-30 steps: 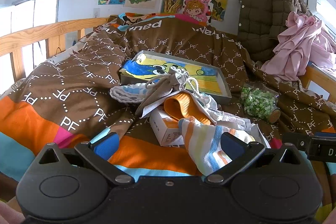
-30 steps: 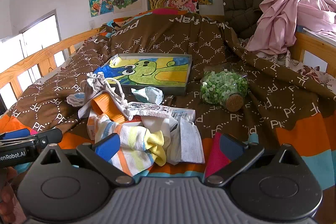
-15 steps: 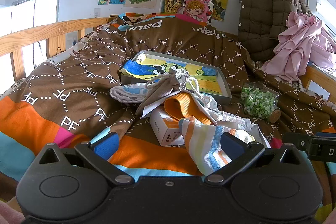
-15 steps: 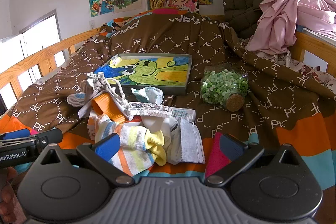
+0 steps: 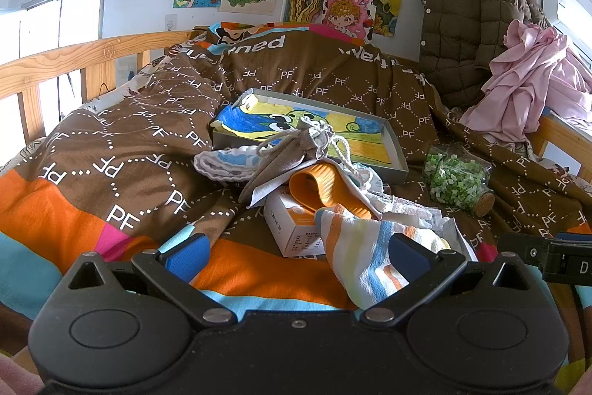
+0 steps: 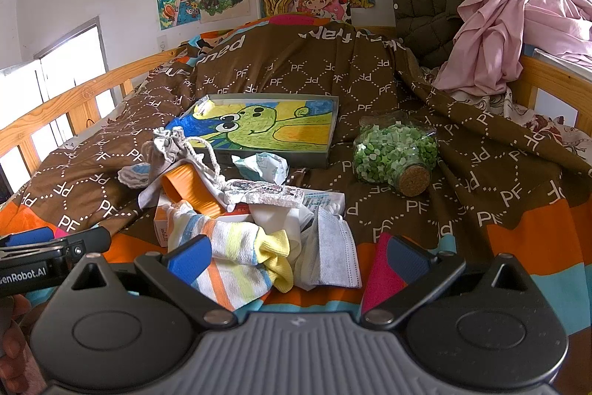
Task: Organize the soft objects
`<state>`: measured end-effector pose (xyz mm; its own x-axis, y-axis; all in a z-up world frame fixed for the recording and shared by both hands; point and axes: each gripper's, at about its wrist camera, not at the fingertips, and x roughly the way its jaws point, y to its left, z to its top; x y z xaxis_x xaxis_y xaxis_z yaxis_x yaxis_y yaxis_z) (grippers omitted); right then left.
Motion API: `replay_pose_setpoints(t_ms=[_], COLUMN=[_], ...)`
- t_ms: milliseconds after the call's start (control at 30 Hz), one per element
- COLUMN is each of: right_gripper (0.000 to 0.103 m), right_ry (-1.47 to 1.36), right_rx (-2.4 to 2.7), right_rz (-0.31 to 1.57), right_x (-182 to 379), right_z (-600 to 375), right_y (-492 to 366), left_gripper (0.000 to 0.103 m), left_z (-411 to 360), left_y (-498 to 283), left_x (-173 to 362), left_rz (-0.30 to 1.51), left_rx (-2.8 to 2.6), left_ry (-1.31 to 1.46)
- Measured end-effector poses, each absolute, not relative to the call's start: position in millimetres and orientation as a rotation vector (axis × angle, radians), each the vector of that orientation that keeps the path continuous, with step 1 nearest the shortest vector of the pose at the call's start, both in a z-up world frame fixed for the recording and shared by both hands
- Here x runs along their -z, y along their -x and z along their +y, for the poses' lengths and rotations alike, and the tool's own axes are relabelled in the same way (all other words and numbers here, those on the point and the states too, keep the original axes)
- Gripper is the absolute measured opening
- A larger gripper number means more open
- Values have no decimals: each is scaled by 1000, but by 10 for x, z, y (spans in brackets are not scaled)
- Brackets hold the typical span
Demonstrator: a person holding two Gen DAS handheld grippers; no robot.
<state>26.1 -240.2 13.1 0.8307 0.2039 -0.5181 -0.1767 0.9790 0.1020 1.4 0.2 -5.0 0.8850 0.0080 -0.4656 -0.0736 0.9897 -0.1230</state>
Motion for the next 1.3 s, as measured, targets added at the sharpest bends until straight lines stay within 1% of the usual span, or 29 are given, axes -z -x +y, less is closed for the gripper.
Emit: replay_pose_setpoints(t_ms=[967, 1300], right_gripper=[103, 103], right_ry=[-61, -97], right_rx=[-194, -202], right_rz=[562, 661], right_x=[-108, 1], right_z=[-2409, -2498], right_y=[-273, -520], left_gripper=[102, 102], left_z=[3, 149], left_y=[-20, -211], left_x=[56, 172], left_rz=[489, 580], left_rx=[-45, -8], left_ry=[139, 235])
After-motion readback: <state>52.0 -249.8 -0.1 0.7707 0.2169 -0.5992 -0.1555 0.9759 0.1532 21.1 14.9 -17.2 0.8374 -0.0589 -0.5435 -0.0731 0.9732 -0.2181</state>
